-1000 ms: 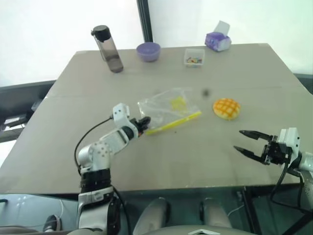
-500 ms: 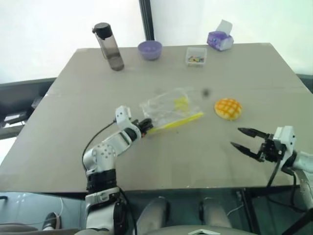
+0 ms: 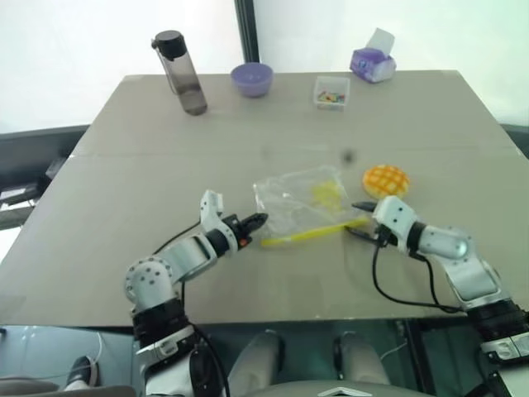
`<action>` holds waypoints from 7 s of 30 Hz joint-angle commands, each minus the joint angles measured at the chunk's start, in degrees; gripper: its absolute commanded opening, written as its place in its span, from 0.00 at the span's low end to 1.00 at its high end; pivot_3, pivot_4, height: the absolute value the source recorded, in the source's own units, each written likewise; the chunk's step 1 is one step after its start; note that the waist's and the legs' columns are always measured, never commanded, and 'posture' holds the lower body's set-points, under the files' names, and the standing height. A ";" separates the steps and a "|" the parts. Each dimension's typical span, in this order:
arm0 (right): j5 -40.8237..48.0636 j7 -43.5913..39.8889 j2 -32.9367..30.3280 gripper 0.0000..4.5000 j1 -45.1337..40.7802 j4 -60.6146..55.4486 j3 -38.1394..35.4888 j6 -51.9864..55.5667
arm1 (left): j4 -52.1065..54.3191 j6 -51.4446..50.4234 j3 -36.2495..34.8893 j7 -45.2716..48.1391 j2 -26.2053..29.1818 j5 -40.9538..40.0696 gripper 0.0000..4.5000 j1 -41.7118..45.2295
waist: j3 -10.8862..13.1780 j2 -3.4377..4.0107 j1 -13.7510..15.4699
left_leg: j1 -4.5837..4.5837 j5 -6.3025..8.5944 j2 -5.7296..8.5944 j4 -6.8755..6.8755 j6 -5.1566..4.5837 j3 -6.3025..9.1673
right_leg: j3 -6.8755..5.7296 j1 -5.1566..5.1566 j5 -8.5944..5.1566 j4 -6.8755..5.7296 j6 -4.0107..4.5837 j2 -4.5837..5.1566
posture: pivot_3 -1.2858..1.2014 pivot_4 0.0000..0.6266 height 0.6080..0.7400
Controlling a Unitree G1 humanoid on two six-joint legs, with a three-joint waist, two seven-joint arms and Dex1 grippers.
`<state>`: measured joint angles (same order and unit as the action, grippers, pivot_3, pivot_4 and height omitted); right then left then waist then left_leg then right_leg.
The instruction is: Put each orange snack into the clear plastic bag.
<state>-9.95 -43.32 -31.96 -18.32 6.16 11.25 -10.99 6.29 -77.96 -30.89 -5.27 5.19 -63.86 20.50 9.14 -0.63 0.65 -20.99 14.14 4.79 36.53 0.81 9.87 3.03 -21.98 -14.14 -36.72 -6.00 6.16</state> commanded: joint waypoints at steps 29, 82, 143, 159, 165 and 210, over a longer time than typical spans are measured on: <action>-7.84 16.37 10.70 0.00 -23.32 7.21 1.07 17.96 | 17.23 49.02 37.76 26.79 26.54 45.05 0.59 2.43 | 0.19 -0.19 -1.70 | -1.29 -0.06 -0.06 -0.10 0.07 -0.14 | 0.11 -1.54 0.14 -0.12 0.19 -0.05 | 0.52 0.24 1.00; -9.72 17.46 14.81 0.00 -27.99 10.84 4.16 14.81 | 3.18 68.60 44.11 33.67 26.83 78.15 0.48 -0.65 | 0.27 -0.05 -3.21 | -1.73 -0.16 -0.05 0.20 0.20 -0.10 | 0.16 -2.20 0.15 -0.96 0.22 -0.11 | 0.52 0.24 1.00; 5.08 5.88 14.09 0.01 -16.18 6.19 4.31 -0.04 | 2.21 67.43 42.77 33.11 23.41 79.93 0.00 0.08 | 0.25 -0.06 -3.16 | -1.74 -0.16 -0.04 0.58 0.20 -0.09 | 0.17 -2.13 0.15 -1.19 0.22 -0.13 | 0.52 0.24 1.00; 3.47 9.44 13.80 0.01 -16.73 9.01 2.65 3.64 | 1.87 68.05 43.22 33.71 23.15 79.51 0.00 0.61 | 0.25 -0.06 -3.11 | -1.72 -0.16 -0.03 0.63 0.20 -0.08 | 0.17 -2.11 0.15 -1.22 0.22 -0.13 | 0.52 0.24 1.00; -1.65 14.81 15.06 0.01 -20.82 15.89 4.17 4.93 | 2.48 68.42 43.53 34.13 22.86 79.26 0.00 0.49 | 0.25 -0.05 -3.18 | -1.71 -0.16 -0.03 0.63 0.21 -0.08 | 0.17 -2.11 0.15 -1.23 0.22 -0.14 | 0.52 0.24 1.00; 8.62 13.25 6.98 0.99 -9.61 -1.57 -7.69 17.32 | 2.57 64.61 43.65 30.11 18.96 81.38 0.00 0.34 | 0.21 -0.04 -3.54 | -1.68 -0.15 -0.02 0.69 0.19 -0.09 | 0.20 -2.04 0.16 -1.25 0.21 -0.13 | 0.52 0.24 1.00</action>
<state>-4.36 -30.80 -25.61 -27.88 7.25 6.64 2.66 7.80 -13.83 13.20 25.66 24.28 16.97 20.39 9.35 -0.67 -2.89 -22.67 13.98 4.77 37.21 1.00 9.78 3.23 -24.01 -13.98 -37.97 -5.79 6.02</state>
